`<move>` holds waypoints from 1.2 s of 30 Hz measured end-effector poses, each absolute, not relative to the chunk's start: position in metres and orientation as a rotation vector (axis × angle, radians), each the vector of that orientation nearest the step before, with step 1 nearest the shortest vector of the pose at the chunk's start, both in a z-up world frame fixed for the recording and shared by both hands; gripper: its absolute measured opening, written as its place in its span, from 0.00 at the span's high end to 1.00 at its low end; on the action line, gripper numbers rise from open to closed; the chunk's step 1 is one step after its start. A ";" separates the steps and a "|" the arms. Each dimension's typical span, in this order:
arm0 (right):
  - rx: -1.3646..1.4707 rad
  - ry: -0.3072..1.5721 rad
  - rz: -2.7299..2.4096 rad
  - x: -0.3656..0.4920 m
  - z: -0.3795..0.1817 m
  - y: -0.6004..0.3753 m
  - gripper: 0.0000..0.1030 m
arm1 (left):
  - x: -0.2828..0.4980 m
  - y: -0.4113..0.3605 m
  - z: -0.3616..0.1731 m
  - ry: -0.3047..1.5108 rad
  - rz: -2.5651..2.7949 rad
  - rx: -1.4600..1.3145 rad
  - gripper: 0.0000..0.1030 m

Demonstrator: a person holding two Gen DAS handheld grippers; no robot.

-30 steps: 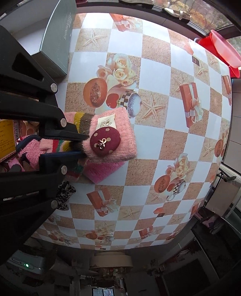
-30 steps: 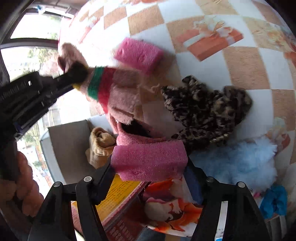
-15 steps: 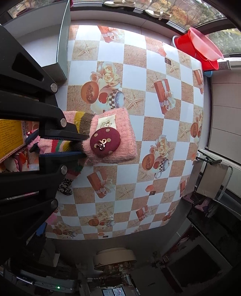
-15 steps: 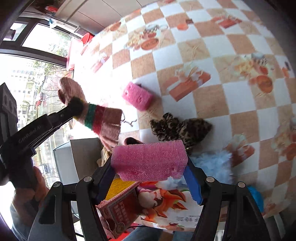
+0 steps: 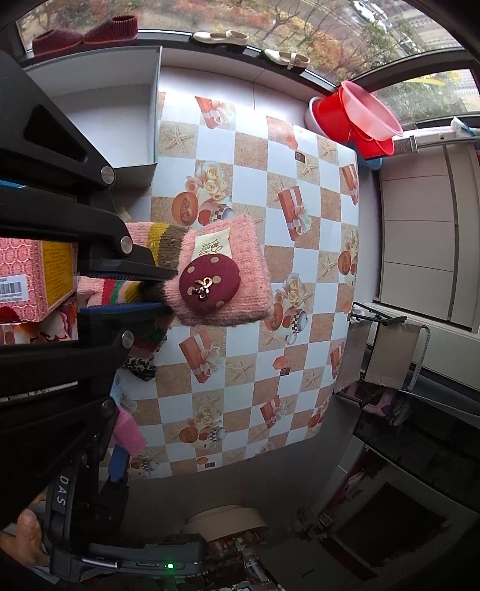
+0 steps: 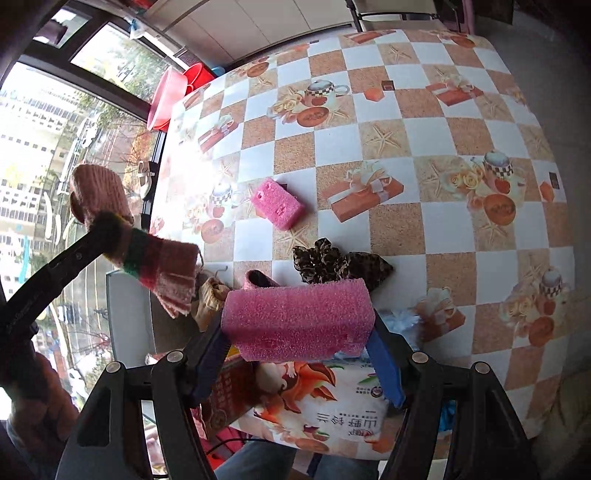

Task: Organize soft objects
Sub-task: 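Carry the knit glove and pink sponge in both tools over the white box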

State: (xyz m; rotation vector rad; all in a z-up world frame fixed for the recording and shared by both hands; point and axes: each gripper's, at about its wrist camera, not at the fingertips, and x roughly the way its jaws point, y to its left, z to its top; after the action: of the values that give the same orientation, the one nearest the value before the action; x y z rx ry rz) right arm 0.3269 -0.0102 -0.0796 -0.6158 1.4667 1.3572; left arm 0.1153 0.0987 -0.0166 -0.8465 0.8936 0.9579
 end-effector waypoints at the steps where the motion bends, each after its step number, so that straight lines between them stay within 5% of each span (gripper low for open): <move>1: -0.628 1.454 1.364 0.326 -0.078 -0.012 0.31 | 0.114 0.094 -0.015 0.895 0.966 -0.847 0.89; 36: -0.632 1.288 1.220 0.238 -0.036 -0.152 0.31 | 0.037 -0.064 0.031 0.863 0.803 -0.670 0.89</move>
State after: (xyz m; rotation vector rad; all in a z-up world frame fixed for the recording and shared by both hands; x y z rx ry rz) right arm 0.2377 -0.1525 -0.0359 -0.6316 1.2885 1.2195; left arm 0.0373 -0.0640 0.0307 -0.6698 0.8634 0.8035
